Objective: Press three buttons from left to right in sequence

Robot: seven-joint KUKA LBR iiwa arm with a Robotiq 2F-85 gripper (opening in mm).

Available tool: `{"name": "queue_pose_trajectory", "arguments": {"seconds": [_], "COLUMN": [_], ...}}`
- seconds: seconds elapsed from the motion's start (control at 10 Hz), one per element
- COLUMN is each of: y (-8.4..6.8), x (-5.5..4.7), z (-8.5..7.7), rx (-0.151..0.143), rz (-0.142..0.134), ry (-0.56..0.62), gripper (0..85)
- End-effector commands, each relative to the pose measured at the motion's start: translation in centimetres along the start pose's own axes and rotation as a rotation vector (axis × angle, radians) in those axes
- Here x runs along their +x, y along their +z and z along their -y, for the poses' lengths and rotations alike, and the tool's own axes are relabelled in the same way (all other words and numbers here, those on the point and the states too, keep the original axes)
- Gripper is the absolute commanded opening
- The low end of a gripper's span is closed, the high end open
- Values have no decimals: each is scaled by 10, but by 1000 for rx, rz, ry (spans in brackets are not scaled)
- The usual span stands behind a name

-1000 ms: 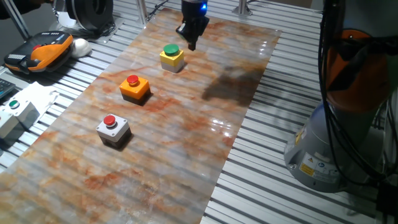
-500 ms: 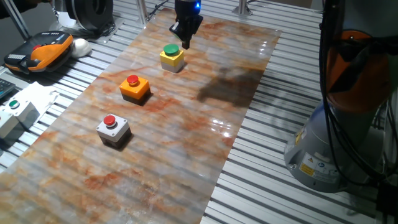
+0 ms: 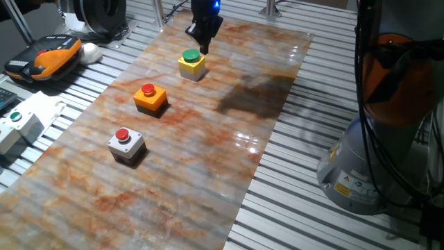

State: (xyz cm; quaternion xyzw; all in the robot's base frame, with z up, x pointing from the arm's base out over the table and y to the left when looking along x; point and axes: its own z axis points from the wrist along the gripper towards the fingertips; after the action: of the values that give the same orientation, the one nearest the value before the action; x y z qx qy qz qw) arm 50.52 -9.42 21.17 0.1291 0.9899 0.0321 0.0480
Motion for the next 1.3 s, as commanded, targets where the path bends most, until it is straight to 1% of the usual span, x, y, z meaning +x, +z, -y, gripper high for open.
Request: {"name": "queue_pose_trajectory", "arguments": {"seconds": [0.0, 0.1, 0.3, 0.6, 0.7, 0.9, 1.1, 1.2], "y": [0, 0, -1, 0, 0, 0, 0, 0], "x": [-1, -1, -2, -1, -1, -1, -1, -1], "z": [-2, -2, -2, -2, -2, -2, -2, -2], "rx": [11, 11, -6, -23, -28, -27, -48, -56], "rz": [10, 17, 4, -13, -17, -17, -46, -52], "ry": [8, 9, 13, 11, 11, -1, -10, -16], "gripper": [0, 0, 0, 0, 0, 0, 0, 0]}}
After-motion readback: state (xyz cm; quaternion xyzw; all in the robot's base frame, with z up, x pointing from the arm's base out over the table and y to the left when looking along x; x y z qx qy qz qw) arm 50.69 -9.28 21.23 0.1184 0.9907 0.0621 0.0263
